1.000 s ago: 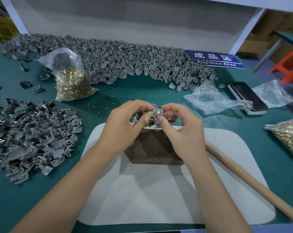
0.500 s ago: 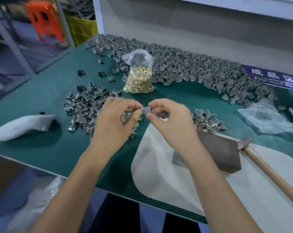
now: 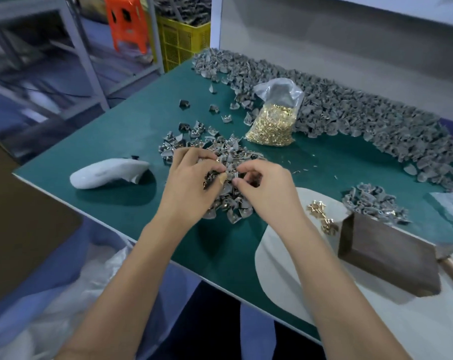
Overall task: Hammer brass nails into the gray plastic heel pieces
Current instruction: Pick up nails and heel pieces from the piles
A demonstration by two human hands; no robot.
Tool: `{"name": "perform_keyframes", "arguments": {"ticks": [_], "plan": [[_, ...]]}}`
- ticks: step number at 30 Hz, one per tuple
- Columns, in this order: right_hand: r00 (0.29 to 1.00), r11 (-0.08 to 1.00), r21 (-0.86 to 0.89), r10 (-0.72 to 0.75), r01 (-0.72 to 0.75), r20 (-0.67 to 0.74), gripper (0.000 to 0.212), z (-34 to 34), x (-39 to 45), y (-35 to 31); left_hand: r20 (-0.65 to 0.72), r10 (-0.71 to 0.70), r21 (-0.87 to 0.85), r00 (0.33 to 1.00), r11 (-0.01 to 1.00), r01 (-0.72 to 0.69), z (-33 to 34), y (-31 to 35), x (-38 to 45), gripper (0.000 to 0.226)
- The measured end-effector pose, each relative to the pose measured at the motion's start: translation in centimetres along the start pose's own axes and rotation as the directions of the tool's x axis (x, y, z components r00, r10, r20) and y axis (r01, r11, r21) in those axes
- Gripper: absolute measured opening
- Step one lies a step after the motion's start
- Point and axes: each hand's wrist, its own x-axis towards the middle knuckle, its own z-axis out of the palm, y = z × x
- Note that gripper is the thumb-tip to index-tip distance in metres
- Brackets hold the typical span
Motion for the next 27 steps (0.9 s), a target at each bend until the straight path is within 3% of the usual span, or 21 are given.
{"name": "perform_keyframes", "arguments": {"ticks": [5,8,12,16,20,24,27], "plan": [[1.0,0.999,-0.046,-0.016,0.015,-0.019,0.014,-1.6,-0.3,0.2,-0.024,0.05,0.08,0.998,0.996,-0.048,-0.1,1.6,-0.1,0.023],[0.996,0.996,-0.075,0.032,-0.038,-0.084,0.012,-4.8,-0.9,2.1,-0.054,0.103,-0.006,0.993,0.995,-0.104,0.0,4.0,0.4,0.021],[0.977,0.979,-0.149,0.107,-0.136,-0.186,0.011,-9.3,-3.6,5.7,0.226,0.171,-0.207,0.959,0.97,-0.124,2.0,7.9,1.2,0.014],[0.955,0.942,-0.254,0.154,-0.219,-0.252,0.009,-12.1,-6.4,8.4,0.477,0.201,-0.213,0.856,0.971,-0.11,5.5,11.5,1.1,0.014],[0.948,0.96,-0.186,0.153,-0.21,-0.279,0.004,-13.1,-7.7,9.8,0.544,0.173,-0.198,0.821,0.977,-0.074,7.9,12.8,1.0,0.019],[0.955,0.968,-0.186,0.116,-0.17,-0.272,0.006,-12.8,-7.8,10.1,0.529,0.086,-0.154,0.844,0.988,-0.003,8.7,12.8,1.5,0.029],[0.954,0.976,-0.136,0.127,-0.169,-0.27,0.007,-12.8,-7.9,10.3,0.506,0.02,-0.096,0.862,0.995,0.034,8.9,12.7,1.4,0.019]]}}
